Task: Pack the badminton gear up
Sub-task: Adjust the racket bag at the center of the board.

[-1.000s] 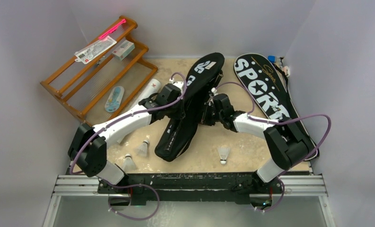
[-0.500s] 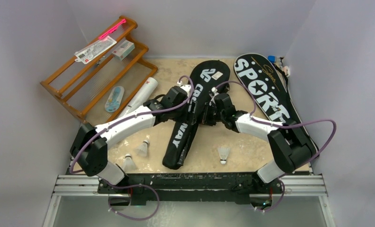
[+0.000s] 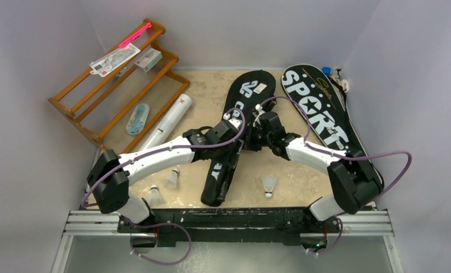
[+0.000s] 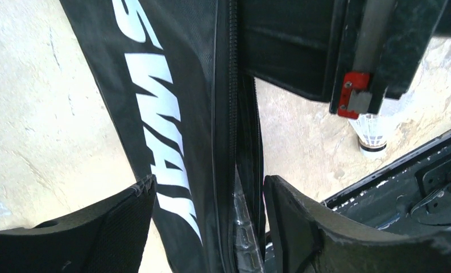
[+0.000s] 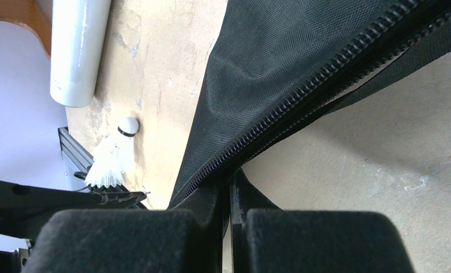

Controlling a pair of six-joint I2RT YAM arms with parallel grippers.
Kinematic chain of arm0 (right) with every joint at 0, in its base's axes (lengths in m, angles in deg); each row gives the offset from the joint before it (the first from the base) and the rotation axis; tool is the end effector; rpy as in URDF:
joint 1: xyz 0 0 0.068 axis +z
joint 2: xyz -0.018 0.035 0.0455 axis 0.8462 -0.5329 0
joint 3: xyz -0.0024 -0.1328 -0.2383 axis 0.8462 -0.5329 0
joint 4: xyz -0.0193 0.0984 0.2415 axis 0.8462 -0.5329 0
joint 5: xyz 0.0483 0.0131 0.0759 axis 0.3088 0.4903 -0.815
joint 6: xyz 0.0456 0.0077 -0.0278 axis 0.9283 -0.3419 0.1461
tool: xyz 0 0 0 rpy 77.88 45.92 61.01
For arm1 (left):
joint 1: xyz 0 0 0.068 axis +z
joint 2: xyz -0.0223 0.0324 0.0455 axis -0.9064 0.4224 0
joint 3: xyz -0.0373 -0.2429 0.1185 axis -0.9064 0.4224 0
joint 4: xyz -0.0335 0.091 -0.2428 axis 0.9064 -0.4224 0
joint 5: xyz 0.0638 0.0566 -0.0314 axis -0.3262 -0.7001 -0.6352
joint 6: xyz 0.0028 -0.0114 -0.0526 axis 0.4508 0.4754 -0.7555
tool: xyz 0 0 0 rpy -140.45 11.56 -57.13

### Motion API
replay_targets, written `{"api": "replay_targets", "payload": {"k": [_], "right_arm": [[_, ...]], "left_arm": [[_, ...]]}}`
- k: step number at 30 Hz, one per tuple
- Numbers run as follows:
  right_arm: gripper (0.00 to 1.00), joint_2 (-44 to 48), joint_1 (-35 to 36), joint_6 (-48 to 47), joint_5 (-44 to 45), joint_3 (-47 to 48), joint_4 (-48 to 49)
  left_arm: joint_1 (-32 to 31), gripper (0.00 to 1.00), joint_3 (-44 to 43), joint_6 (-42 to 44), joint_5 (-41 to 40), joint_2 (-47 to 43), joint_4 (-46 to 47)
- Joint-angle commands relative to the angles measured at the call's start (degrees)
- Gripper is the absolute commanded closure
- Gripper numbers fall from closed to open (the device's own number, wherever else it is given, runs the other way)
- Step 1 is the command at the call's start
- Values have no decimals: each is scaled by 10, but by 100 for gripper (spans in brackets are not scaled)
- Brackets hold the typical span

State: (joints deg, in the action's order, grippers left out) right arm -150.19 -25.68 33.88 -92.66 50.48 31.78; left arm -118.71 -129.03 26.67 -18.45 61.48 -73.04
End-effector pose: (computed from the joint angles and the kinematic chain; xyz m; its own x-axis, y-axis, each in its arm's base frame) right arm 0.2628 0.1775 0.2060 -0.8229 0.2493 -0.5105 -0.2189 0.6901 0.6898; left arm 0.1945 -0.2579 0.2571 -0.8167 0.2389 -0.5254 0.3969 0.8933 -0.2108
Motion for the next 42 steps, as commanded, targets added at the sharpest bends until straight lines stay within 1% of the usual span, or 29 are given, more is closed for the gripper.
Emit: {"api": "replay_targets", "payload": {"k": [1, 6, 8, 10, 14, 18, 21, 23, 24, 25, 26, 27, 31, 33, 35, 36, 38, 39, 40, 41, 42], "right_arm": [[100, 24, -1, -14, 6, 28, 13], [100, 25, -1, -12, 3, 26, 13], [100, 30, -1, -13, 2, 27, 8], [100, 37, -1, -15, 5, 29, -1], [100, 54, -1, -22, 16, 29, -25], [100, 65, -1, -25, 5, 25, -41], [100, 66, -1, -32, 7, 25, -42], [100, 60, -1, -38, 4, 26, -47], [100, 55, -1, -42, -1, 29, -55], [100, 50, -1, -44, -8, 30, -63], [100, 47, -1, -43, -14, 30, -68], [100, 45, -1, -43, -15, 30, -68], [100, 39, -1, -47, -14, 35, -59], [100, 32, -1, -49, -14, 40, -56], [100, 26, -1, -49, -15, 44, -53], [100, 24, -1, -49, -15, 45, -50], [100, 21, -1, -47, -15, 45, -46], [100, 20, -1, -47, -15, 45, -44], [100, 19, -1, -46, -17, 45, -43], [100, 18, -1, -46, -19, 45, -43], [100, 18, -1, -44, -22, 45, -43]], "left_arm": [[-16, 34, 20, -41, -27, -13, -19], [-17, 34, 49, -58, -29, -4, -21], [-17, 36, 57, -63, -41, 0, -21], [-16, 42, 62, -65, -72, 1, -28], [-10, 68, 52, -76, -157, 20, -67], [-2, 79, 35, -93, -225, 38, -89], [9, 80, 27, -85, -231, 51, -68], [8, 81, 11, -82, -229, 57, -70], [7, 77, 8, -80, -218, 48, -65], [6, 70, 9, -74, -201, 34, -55], [6, 66, 11, -69, -182, 15, -49], [6, 63, 11, -66, -167, -4, -46], [4, 62, 10, -48, -104, -72, -42], [4, 70, 9, -39, -61, -89, -39], [3, 82, 15, -32, -9, -97, -30], [3, 84, 22, -26, 18, -100, -18], [5, 85, 40, -17, 68, -107, 15], [6, 80, 51, -11, 116, -110, 33], [7, 72, 60, -7, 147, -109, 46], [7, 67, 63, -2, 163, -105, 49], [7, 60, 62, -1, 161, -99, 44]]}}
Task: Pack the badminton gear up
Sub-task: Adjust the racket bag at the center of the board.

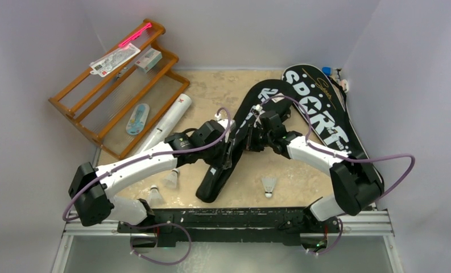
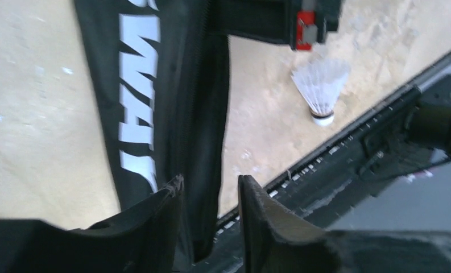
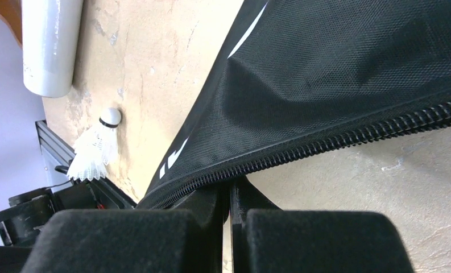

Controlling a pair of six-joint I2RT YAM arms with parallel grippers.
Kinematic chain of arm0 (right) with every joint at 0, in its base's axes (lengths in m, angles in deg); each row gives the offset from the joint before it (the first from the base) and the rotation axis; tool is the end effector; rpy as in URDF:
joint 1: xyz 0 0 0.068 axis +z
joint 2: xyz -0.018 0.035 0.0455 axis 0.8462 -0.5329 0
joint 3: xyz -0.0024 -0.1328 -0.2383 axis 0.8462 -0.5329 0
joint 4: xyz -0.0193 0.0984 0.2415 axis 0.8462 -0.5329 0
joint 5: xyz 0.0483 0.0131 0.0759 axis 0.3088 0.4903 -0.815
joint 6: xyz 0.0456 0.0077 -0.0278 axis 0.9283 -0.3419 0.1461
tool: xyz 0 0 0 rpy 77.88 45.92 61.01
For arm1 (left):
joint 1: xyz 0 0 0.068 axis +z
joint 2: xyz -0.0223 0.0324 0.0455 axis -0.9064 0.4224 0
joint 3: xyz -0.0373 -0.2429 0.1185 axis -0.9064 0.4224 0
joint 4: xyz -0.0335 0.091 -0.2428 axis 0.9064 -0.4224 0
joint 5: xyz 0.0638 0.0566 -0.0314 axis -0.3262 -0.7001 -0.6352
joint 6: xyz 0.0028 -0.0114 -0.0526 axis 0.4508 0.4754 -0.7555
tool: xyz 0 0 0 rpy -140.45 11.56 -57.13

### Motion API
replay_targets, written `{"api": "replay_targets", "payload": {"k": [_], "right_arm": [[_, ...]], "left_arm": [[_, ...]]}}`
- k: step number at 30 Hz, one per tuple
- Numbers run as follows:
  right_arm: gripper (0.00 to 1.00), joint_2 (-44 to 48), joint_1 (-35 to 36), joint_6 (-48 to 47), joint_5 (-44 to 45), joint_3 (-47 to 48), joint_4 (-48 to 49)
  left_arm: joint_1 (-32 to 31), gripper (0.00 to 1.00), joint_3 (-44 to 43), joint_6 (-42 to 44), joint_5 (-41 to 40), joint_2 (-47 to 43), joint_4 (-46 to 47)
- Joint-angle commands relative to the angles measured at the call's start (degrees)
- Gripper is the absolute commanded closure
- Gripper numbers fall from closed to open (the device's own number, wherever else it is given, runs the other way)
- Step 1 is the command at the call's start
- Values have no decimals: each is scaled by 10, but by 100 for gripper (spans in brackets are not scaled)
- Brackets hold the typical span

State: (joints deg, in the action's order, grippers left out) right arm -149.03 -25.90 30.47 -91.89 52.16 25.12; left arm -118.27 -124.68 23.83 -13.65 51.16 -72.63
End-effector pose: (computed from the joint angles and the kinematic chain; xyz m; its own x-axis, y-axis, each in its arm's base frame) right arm 0.2604 0.1740 0.2109 -0.8334 0.1978 -0.5160 -0.2226 0.7345 0.6410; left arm 0.1728 -0.2297 0.2847 -0.8210 0.1612 -0.5477 0.3973 0.8502 -0.3453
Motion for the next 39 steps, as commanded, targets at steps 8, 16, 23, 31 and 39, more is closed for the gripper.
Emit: {"api": "replay_targets", "payload": {"k": [8, 16, 23, 31, 39], "right_arm": [[100, 14, 1, -10, -38, 28, 30], [100, 18, 1, 4, -60, 26, 49], [100, 10, 1, 15, -69, 44, 53], [74, 38, 0, -3, -38, 49, -16], [44, 115, -80, -46, 15, 55, -107]], "left_arm": [[-7, 23, 21, 30, -32, 15, 7], [-61, 16, 6, 65, -113, 101, 30], [-94, 14, -41, 54, -194, 157, 13], [-93, 89, -17, 25, -267, 143, -13], [-55, 100, 36, 38, -200, 90, 6]]}}
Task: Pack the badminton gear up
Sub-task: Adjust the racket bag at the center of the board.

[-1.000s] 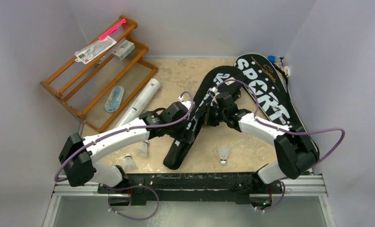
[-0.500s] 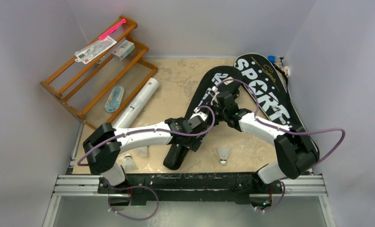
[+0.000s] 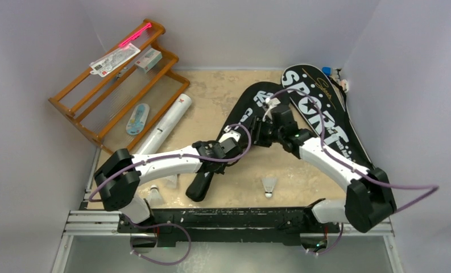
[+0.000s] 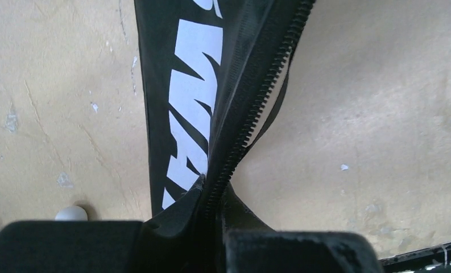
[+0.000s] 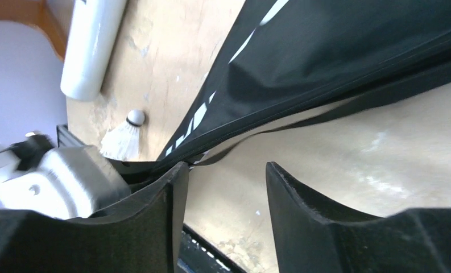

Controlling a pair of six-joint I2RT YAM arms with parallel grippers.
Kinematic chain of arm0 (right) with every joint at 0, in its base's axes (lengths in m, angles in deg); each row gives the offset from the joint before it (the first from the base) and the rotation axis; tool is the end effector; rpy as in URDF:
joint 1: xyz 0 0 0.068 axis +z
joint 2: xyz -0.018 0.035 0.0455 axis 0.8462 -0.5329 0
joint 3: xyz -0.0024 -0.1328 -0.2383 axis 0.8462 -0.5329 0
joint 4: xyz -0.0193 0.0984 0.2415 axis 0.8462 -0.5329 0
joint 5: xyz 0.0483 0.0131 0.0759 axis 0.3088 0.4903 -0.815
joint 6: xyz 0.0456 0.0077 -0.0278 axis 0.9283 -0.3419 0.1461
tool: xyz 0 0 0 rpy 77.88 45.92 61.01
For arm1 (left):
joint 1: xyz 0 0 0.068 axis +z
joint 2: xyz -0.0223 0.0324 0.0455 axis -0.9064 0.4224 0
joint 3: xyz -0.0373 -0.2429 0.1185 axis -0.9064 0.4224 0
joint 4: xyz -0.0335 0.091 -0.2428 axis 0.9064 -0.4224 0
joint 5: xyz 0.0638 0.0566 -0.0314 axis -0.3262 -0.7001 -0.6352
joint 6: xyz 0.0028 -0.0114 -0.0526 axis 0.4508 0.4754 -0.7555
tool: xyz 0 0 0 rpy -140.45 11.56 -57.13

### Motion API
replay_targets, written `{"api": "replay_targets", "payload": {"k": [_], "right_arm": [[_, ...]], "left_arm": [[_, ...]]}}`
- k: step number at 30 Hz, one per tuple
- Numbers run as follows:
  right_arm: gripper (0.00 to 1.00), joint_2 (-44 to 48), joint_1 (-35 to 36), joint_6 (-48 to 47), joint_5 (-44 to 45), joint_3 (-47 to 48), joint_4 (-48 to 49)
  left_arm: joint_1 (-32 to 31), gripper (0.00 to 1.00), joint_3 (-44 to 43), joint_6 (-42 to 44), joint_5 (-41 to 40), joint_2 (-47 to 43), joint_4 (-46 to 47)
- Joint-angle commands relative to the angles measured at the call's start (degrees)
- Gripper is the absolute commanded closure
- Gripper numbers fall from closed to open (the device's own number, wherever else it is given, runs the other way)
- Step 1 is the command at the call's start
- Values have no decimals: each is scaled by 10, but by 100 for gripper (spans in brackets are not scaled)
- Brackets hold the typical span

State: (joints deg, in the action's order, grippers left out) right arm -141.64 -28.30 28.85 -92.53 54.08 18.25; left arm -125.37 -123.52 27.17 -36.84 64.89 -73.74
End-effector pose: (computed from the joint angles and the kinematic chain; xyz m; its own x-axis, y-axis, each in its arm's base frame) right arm 0.2518 0.1546 0.2480 -0.8022 0.2184 -0.5557 -0.2430 0.7306 0.6381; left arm 0.1682 -0.2653 0.2126 -0.7474 0.3729 -0.5498 0.3728 0.9204 0.1176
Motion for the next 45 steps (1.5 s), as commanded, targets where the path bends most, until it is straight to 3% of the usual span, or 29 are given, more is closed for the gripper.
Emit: {"api": "replay_targets", "payload": {"k": [1, 5, 6, 10, 16, 24, 33, 38, 41, 43, 45], "right_arm": [[41, 46, -83, -32, 6, 36, -43], [22, 56, -175, -26, 13, 38, -40], [21, 51, -192, -24, 26, 41, -37], [21, 0, -252, -7, 74, 52, -11], [22, -114, -342, 32, -48, 63, 111], [28, -254, -352, 39, -114, 142, 175], [33, -353, -352, 65, -124, 192, 230], [47, -385, -349, 78, -147, 210, 248], [67, -379, -349, 85, -161, 210, 254], [85, -360, -349, 86, -171, 203, 246], [95, -329, -349, 87, -173, 196, 230]], "left_arm": [[21, 100, 34, 7, 45, -58, 27], [41, 100, 65, 16, 94, -100, 60], [46, 100, 68, 16, 101, -109, 62], [55, 100, 81, 22, 123, -130, 68], [57, 100, 102, 30, 151, -147, 85], [61, 100, 123, 30, 162, -154, 101], [68, 100, 132, 34, 176, -167, 106], [71, 100, 132, 35, 177, -170, 106], [72, 100, 133, 36, 174, -169, 105], [73, 100, 132, 37, 168, -167, 103], [74, 100, 127, 37, 153, -161, 96]]}}
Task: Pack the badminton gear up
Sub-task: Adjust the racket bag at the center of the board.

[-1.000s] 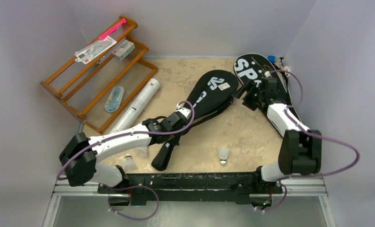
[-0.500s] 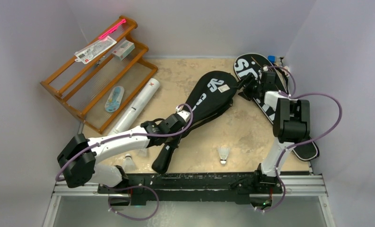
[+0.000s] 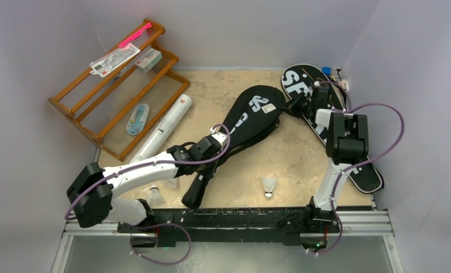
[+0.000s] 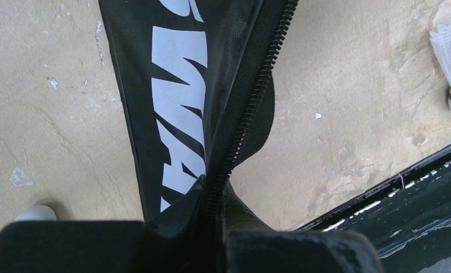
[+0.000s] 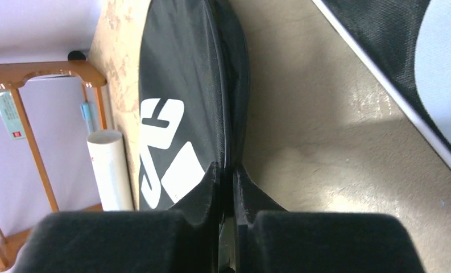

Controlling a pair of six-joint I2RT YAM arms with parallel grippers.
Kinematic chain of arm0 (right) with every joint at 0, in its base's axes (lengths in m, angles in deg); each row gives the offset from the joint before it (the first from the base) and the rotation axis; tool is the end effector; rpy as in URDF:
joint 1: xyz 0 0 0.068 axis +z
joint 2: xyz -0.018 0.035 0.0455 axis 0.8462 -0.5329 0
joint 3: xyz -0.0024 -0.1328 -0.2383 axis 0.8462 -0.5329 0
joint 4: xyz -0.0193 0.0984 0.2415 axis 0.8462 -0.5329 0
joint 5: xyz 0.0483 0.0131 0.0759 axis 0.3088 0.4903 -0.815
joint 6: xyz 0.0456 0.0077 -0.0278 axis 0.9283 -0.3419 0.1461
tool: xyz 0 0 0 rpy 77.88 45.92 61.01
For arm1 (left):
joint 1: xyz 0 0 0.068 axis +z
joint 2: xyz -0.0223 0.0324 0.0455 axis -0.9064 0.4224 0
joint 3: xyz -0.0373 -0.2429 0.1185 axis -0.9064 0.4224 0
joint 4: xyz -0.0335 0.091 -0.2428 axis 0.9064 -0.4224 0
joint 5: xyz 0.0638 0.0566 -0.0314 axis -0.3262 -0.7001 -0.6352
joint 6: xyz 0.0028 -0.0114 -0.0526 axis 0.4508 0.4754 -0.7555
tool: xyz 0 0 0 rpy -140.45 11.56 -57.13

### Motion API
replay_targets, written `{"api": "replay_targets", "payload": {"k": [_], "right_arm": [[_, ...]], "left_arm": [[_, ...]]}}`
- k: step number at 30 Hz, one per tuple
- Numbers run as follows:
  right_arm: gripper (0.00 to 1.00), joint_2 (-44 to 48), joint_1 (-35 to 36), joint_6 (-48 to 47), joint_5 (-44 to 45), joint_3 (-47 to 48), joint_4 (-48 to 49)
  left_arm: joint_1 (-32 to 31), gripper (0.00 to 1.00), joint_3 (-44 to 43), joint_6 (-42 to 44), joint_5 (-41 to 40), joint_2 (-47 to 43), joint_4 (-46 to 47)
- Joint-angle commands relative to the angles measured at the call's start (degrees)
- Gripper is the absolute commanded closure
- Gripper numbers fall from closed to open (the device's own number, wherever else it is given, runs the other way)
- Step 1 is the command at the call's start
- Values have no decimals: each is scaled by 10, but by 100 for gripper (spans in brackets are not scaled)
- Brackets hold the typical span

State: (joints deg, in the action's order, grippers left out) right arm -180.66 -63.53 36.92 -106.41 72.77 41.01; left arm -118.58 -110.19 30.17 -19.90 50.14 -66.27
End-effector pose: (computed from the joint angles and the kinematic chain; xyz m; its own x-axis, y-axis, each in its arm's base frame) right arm 0.4326 -0.0249 0.1523 -0.6141 0.6794 -0.4015 0.1275 0.5875 0.7991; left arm 0.1608 -0.2095 0.2172 -0.7906 0.2923 -0.5380 0.4332 0.8880 -0.1541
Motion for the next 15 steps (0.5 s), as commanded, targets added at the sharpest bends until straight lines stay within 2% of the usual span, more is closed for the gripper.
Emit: {"api": "replay_targets", "payload": {"k": [1, 2, 3, 5, 7, 9, 11, 15], "right_arm": [[100, 79, 3, 4, -30, 7, -12], [100, 97, 3, -2, -23, 8, -29], [100, 117, 3, -12, -15, 10, -51], [100, 151, 3, -27, 11, 9, -82], [100, 183, 3, -28, 19, -5, -99], [100, 212, 4, -21, 20, -28, -102], [100, 236, 4, -16, 22, -51, -103], [100, 280, 5, -5, 38, -87, -101]], "left_arm": [[6, 100, -11, 5, -27, -10, 17], [6, 100, -16, 4, -37, -6, 12], [6, 96, -21, 3, -48, -4, 10], [6, 83, -29, 3, -63, -7, 12], [6, 59, -45, 9, -58, -16, 17], [6, 41, -78, 14, -32, -25, 21], [4, 36, -111, 19, 9, -31, 33], [-11, 35, -189, 24, 68, -14, 57]]}}
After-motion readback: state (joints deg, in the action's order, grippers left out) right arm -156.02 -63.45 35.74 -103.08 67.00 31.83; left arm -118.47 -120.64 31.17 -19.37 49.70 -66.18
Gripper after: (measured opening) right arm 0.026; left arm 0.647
